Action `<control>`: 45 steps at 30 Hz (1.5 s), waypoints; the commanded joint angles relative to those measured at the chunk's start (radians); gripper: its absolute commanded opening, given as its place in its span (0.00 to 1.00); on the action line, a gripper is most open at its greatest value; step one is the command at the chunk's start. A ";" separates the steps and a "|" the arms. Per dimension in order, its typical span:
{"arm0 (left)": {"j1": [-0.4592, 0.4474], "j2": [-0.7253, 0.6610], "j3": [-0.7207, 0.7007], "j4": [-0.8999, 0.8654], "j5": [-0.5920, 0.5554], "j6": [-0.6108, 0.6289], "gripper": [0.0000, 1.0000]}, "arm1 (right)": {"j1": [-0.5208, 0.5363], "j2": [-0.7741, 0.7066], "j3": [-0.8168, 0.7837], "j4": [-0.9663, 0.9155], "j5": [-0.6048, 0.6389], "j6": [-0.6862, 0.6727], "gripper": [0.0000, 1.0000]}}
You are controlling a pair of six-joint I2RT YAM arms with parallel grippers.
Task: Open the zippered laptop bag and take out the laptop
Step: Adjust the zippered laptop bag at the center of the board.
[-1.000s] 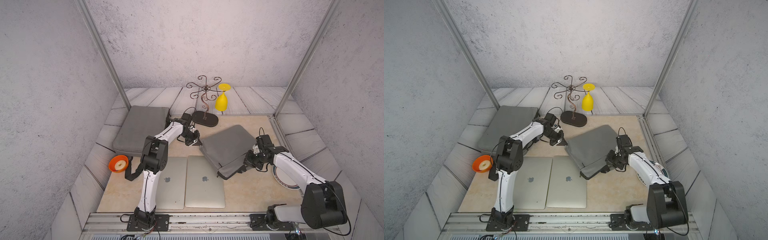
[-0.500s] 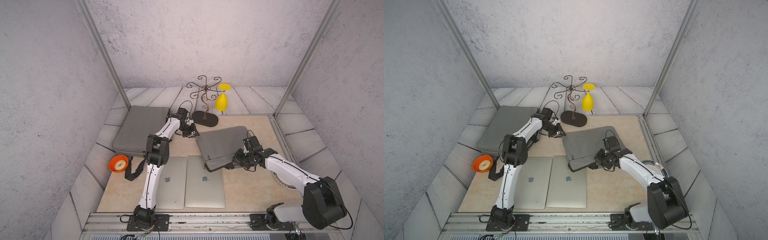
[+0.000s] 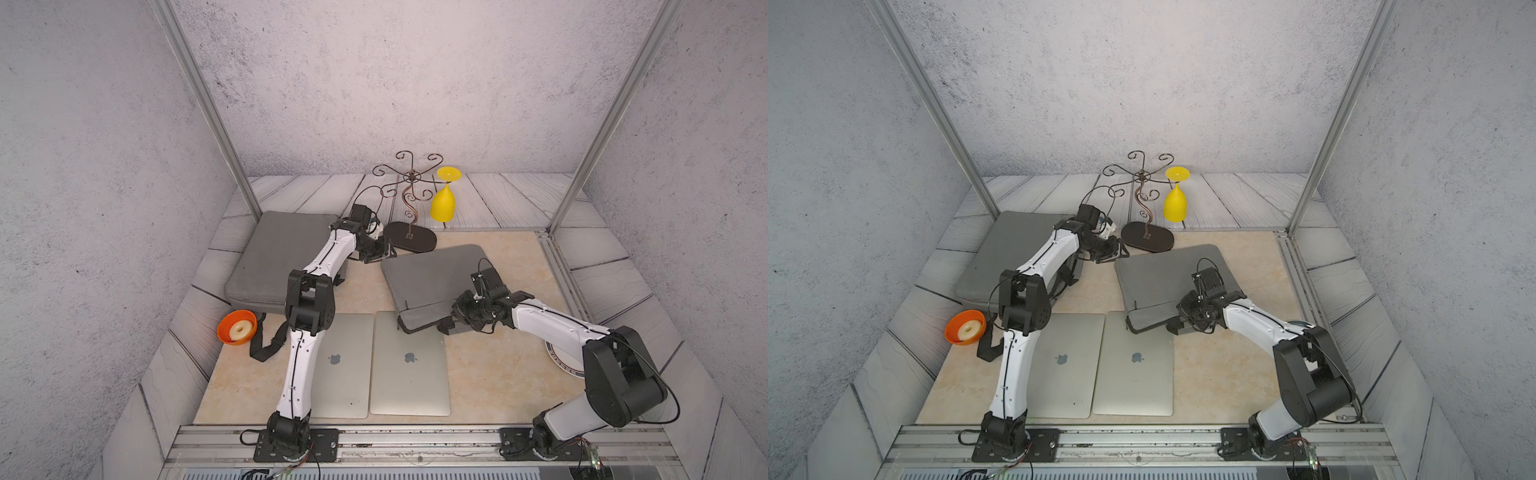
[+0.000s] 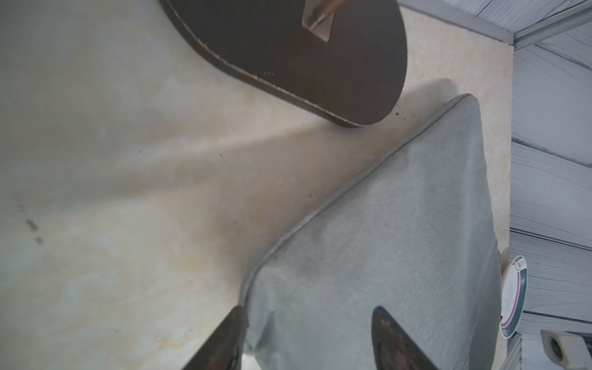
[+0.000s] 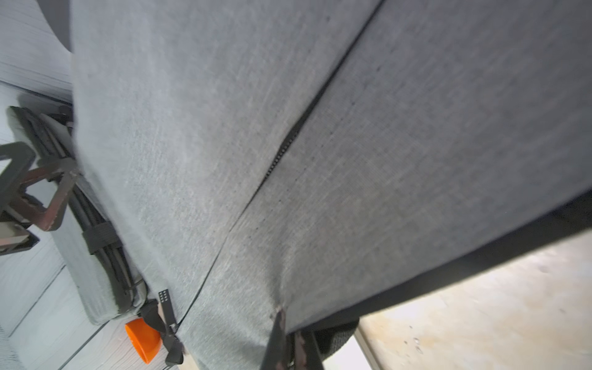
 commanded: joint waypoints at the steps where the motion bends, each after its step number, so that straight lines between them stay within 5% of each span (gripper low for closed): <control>1: 0.012 -0.046 0.051 -0.013 -0.102 0.080 0.64 | 0.008 0.016 0.021 0.065 -0.005 0.030 0.00; 11: 0.031 -0.143 0.023 -0.085 -0.103 0.136 0.64 | 0.016 0.045 0.058 0.087 0.006 0.056 0.00; 23: 0.028 -0.698 -0.787 0.180 0.148 0.239 0.57 | 0.051 0.106 0.110 0.133 -0.016 0.071 0.00; 30: 0.014 -0.970 -1.232 0.440 0.183 0.274 0.54 | 0.059 0.100 0.114 0.143 -0.026 0.093 0.00; 38: -0.025 -1.035 -1.487 0.694 0.131 0.341 0.53 | 0.061 0.102 0.125 0.152 -0.045 0.104 0.00; 45: -0.104 -0.939 -1.536 0.827 0.050 0.416 0.51 | 0.062 0.099 0.128 0.159 -0.051 0.120 0.00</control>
